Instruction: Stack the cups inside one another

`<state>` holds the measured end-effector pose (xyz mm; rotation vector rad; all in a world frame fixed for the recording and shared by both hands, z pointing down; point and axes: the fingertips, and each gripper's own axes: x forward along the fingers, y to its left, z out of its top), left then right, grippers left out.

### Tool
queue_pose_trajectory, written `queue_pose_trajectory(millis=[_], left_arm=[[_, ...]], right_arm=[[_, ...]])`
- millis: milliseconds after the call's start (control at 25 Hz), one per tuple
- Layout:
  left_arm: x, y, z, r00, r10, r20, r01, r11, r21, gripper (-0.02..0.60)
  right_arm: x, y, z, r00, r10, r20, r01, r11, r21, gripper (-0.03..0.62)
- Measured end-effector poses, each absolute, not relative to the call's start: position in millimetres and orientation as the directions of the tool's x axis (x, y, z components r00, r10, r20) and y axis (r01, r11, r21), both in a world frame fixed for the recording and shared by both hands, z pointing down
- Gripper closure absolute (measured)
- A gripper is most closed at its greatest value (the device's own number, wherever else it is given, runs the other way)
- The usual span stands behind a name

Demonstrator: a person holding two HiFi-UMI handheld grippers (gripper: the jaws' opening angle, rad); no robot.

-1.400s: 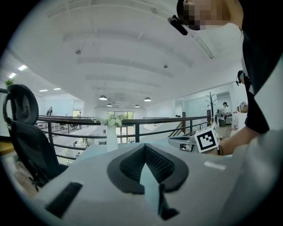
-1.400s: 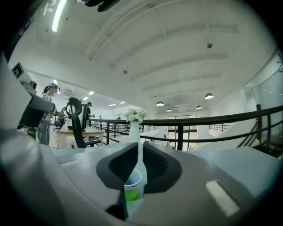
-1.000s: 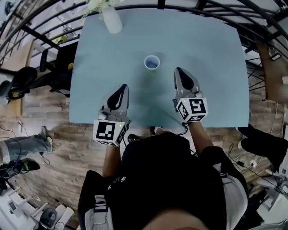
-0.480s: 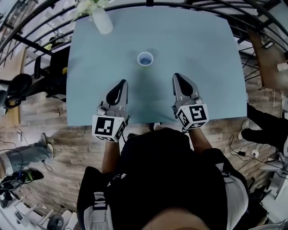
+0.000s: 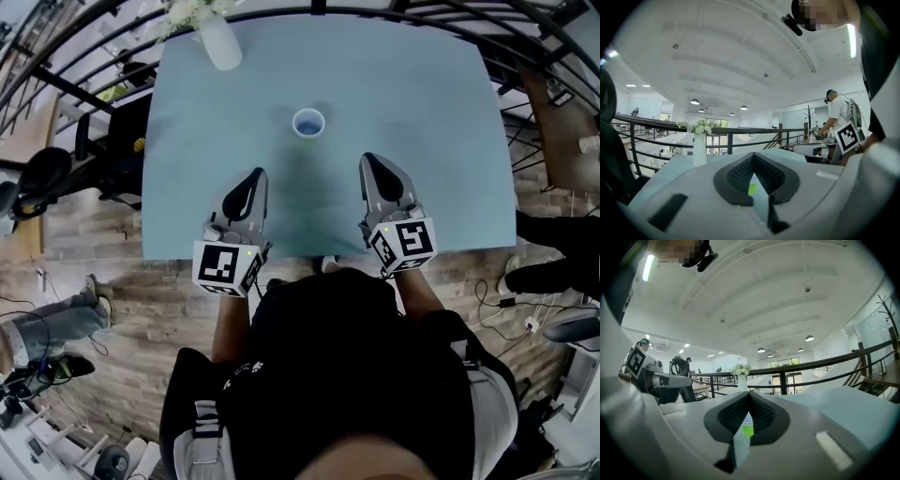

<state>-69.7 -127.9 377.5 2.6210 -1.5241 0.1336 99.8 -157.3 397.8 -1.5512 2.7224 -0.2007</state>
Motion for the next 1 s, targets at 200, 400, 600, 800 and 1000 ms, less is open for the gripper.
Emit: queue_pose_trajectory(millis=[200, 400, 600, 800, 1000], left_arm=[[-73, -127, 375, 0.488, -0.863, 0.129, -0.872, -0.487, 0.047, 0.589], [-75, -126, 377, 0.482, -0.866, 0.131, -0.876, -0.480, 0.046, 0.589], [-75, -127, 378, 0.478, -0.868, 0.134, -0.878, -0.476, 0.047, 0.589], [-78, -128, 378, 0.471, -0.871, 0.137, -0.882, -0.469, 0.050, 0.589], [-80, -128, 380, 0.467, -0.873, 0.142, -0.884, -0.465, 0.051, 0.589]], right_arm=[[94, -157, 396, -0.531, -0.845, 0.066, -0.845, 0.522, -0.116, 0.583], [94, -155, 400, -0.540, -0.839, 0.070, -0.839, 0.530, -0.122, 0.583], [93, -156, 400, -0.548, -0.834, 0.070, -0.834, 0.537, -0.129, 0.583], [90, -158, 397, -0.559, -0.826, 0.067, -0.825, 0.548, -0.137, 0.583], [88, -158, 397, -0.564, -0.823, 0.065, -0.822, 0.553, -0.138, 0.583]])
